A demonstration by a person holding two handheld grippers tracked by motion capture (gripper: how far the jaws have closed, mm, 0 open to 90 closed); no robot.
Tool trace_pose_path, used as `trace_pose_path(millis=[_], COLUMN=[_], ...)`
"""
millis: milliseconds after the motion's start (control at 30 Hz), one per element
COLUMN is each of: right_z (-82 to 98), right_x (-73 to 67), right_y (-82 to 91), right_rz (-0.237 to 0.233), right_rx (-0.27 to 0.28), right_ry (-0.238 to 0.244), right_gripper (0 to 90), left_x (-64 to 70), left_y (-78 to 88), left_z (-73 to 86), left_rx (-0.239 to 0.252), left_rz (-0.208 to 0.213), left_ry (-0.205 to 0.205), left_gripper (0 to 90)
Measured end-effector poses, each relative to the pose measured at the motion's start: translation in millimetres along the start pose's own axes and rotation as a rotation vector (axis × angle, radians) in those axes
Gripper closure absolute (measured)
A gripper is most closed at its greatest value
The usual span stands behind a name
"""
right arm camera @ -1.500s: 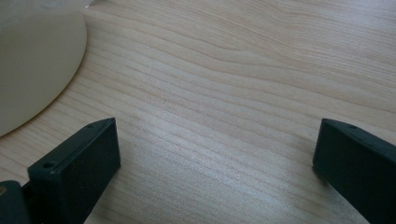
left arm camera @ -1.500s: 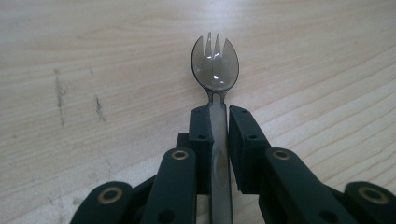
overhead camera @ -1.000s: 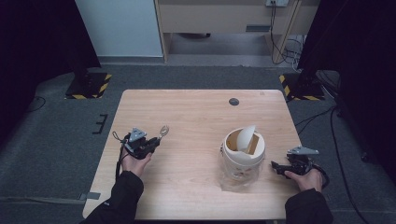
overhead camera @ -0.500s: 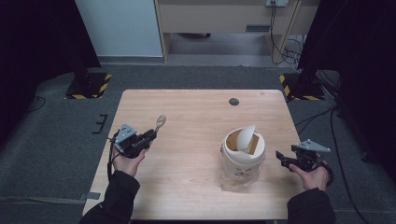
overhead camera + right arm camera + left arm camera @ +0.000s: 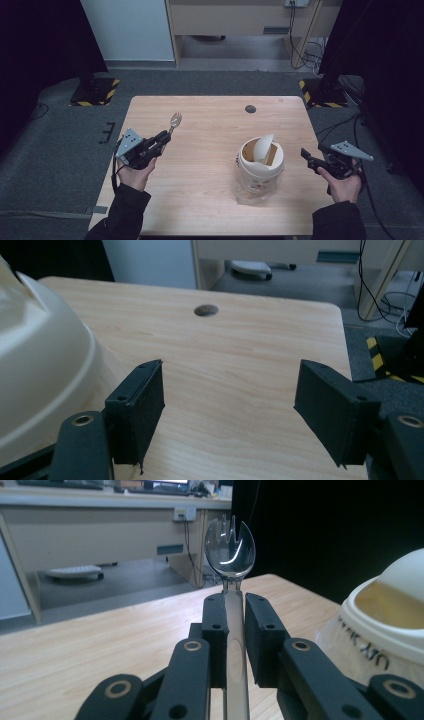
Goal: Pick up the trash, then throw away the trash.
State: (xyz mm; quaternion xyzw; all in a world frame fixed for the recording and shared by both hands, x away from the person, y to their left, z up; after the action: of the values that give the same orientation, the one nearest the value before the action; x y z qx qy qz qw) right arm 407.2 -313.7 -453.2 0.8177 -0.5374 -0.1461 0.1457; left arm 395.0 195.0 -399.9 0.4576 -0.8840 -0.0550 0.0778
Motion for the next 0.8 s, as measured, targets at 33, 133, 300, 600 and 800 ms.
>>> trace_pose_path(millis=[33, 133, 300, 600, 800], right_z=[0.0, -16.5, -35.1, -65.6, -82.5], right_x=[0.0, -10.4, -24.9, -49.0, -68.8], right_y=[0.0, 6.5, 15.0, 29.3, 35.6], right_rz=[0.0, -0.022, -0.05, -0.099, -0.152], right_rx=[0.0, 0.043, 0.095, 0.175, 0.228], right_ry=[0.0, 0.003, 0.018, 0.046, 0.049], right_gripper=[27.9, 28.2, 28.6, 28.9, 30.0], left_x=[0.0, 5.9, 19.2, 34.1, 43.2], left_y=[0.0, 3.3, 8.9, 9.3, 4.1], left_z=[0.0, -8.0, -23.1, -32.5, -33.0], left_rx=[0.0, 0.025, 0.071, 0.095, 0.099], left_rz=[0.0, 0.015, 0.051, 0.084, 0.103], left_ry=[0.0, -0.005, -0.027, -0.051, -0.069], left_gripper=[79.5, 79.4, 79.4, 79.5, 79.4])
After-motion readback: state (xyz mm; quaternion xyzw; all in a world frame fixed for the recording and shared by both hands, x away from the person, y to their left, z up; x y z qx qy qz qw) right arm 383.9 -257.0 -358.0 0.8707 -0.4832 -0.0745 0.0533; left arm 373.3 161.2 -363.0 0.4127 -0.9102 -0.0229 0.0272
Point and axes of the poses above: each handheld gripper's, and its own axes: y roughly backward along the jaws, z roughly out of its underside, x roughly to its right, the point moved 5 cm from there along -y, roughly forward along the jaws, and after that the axes turned 2 degrees about -z, right-handed, at the moved point
